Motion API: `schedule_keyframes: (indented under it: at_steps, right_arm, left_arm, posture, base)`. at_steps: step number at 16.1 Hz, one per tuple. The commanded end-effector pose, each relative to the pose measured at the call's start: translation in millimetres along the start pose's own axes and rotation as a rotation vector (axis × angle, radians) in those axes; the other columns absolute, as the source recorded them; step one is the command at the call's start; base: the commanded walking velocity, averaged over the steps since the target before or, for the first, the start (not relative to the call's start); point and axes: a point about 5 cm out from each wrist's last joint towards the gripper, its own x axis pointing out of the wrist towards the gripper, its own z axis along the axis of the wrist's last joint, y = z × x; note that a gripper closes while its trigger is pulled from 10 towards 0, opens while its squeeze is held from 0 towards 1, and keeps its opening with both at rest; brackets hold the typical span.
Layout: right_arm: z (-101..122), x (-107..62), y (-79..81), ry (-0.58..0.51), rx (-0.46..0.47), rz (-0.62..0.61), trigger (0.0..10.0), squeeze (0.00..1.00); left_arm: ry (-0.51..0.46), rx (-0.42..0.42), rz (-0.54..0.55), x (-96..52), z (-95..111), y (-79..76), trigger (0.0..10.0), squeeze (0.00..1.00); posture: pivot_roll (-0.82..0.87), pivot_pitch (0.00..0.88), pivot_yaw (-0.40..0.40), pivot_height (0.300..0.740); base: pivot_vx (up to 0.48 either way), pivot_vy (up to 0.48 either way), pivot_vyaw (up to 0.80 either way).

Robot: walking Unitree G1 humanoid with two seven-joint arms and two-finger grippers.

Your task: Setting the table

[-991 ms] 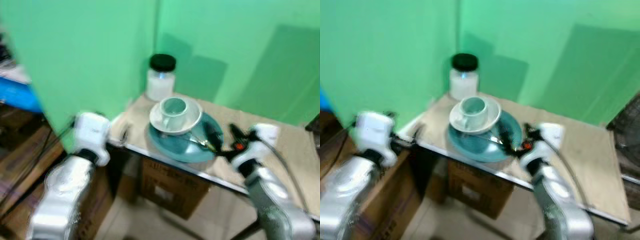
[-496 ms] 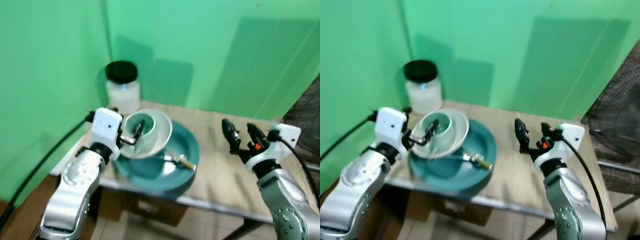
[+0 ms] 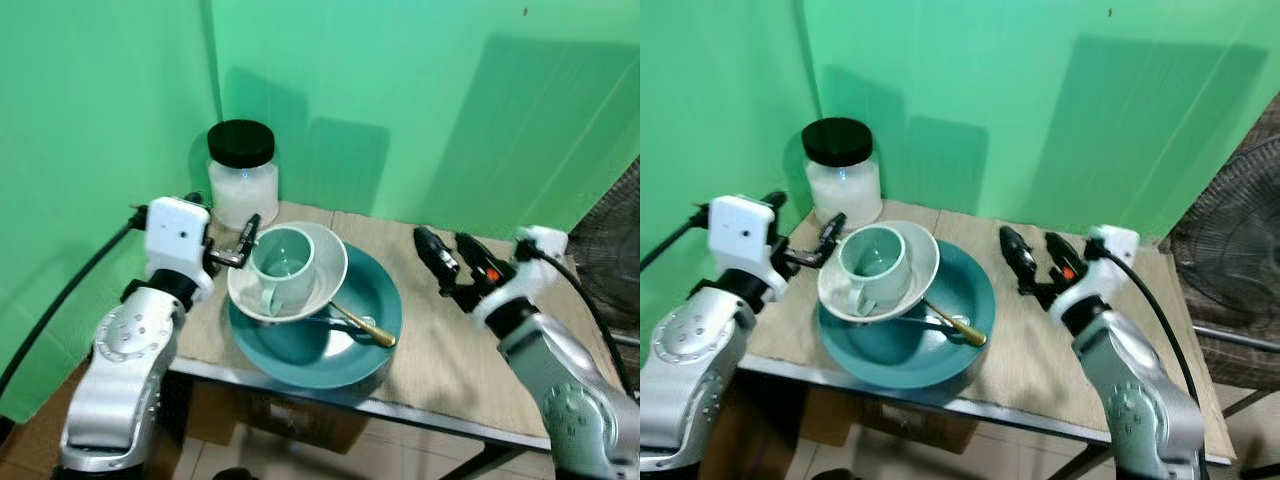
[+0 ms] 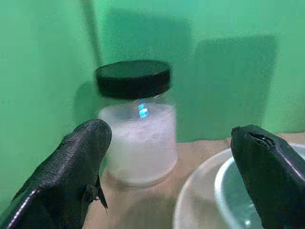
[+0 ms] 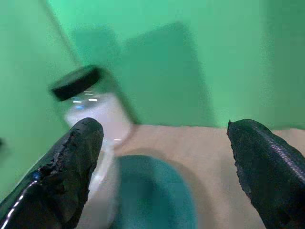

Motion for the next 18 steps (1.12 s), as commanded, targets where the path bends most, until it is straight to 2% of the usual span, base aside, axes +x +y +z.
schedule_keyframes:
  at_steps: [1,2,4,5,7,9,11,13,14,15,16,17,18]
  right_arm:
    - [1,3.0,-0.2,0.021,0.027,0.047,10.0,0.0]
    - [1,8.3,1.1,0.052,0.004,0.082,10.0,0.77]
    - [2,12.1,2.7,0.068,-0.021,0.09,10.0,0.8]
    - [1,11.6,4.1,0.064,-0.052,0.078,10.0,0.0]
    - [-5,5.7,8.2,0.061,-0.041,0.077,10.0,0.0]
    - [-12,1.9,10.5,0.084,-0.02,0.091,10.0,0.0]
    - [-15,4.4,10.1,0.113,0.031,0.107,10.0,0.0]
    - [-11,6.9,12.4,0.1,0.099,0.139,10.0,0.0]
    - [-9,7.1,13.1,0.094,0.131,0.15,10.0,0.0]
    - [-8,5.2,12.8,0.093,0.121,0.144,10.0,0.0]
    - [-9,3.0,14.0,0.095,0.103,0.143,10.0,0.0]
    - [-9,2.3,14.7,0.095,0.094,0.144,10.0,0.0]
    - [-8,-1.9,15.2,0.076,0.057,0.111,10.0,0.0]
  left_arm:
    - [0.013,0.001,0.022,-1.4,0,5.9,10.0,0.0]
    - [0.027,0.017,0.045,-1.2,-2,13.9,10.0,0.0]
    - [0.038,0.042,0.047,-0.3,-2,16.7,10.0,0.0]
    - [0.042,0.053,0.043,0.3,-2,14.3,10.0,0.0]
    - [0.052,0.064,0.026,1.0,-6,4.5,10.0,0.0]
    - [0.088,0.059,0.01,1.4,-13,1.0,10.0,0.0]
    - [0.128,-0.034,0.028,5.4,-20,9.7,10.0,0.0]
    - [0.126,-0.083,0.041,7.4,-22,15.3,10.0,0.0]
    - [0.108,-0.155,0.034,7.5,-21,16.8,10.0,0.13]
    - [0.082,-0.17,0.029,5.5,-16,16.8,10.0,1.0]
    - [0.073,-0.149,0.034,3.1,-13,16.6,10.0,0.95]
    - [0.073,-0.141,0.037,2.3,-12,16.6,10.0,0.95]
    - [0.068,-0.066,0.048,0.5,-8,15.9,10.0,0.14]
  posture:
    - [0.07,0.0,-0.116,0.74]
    - [0.08,0.0,-0.121,0.74]
    - [0.08,0.0,-0.118,0.74]
    - [0.08,0.0,-0.11,0.74]
    - [0.07,0.0,-0.095,0.74]
    - [0.06,0.0,-0.087,0.74]
    - [0.06,0.0,-0.081,0.74]
    - [0.05,0.0,-0.078,0.74]
    - [0.05,0.0,-0.074,0.74]
    - [0.05,0.0,-0.077,0.74]
    - [0.05,0.0,-0.079,0.74]
    - [0.05,0.0,-0.079,0.74]
    - [0.05,0.0,-0.078,0.74]
  base:
    - [0.0,0.0,0.0]
    - [0.0,0.0,0.0]
    - [0.0,0.0,0.0]
    - [0.0,0.0,0.0]
    - [0.0,0.0,0.0]
    - [0.0,0.0,0.0]
    - [0.0,0.0,0.0]
    - [0.0,0.0,0.0]
    - [0.0,0.0,0.0]
    - [0.0,0.0,0.0]
    - [0.0,0.0,0.0]
    - [0.0,0.0,0.0]
    - [0.0,0.0,0.0]
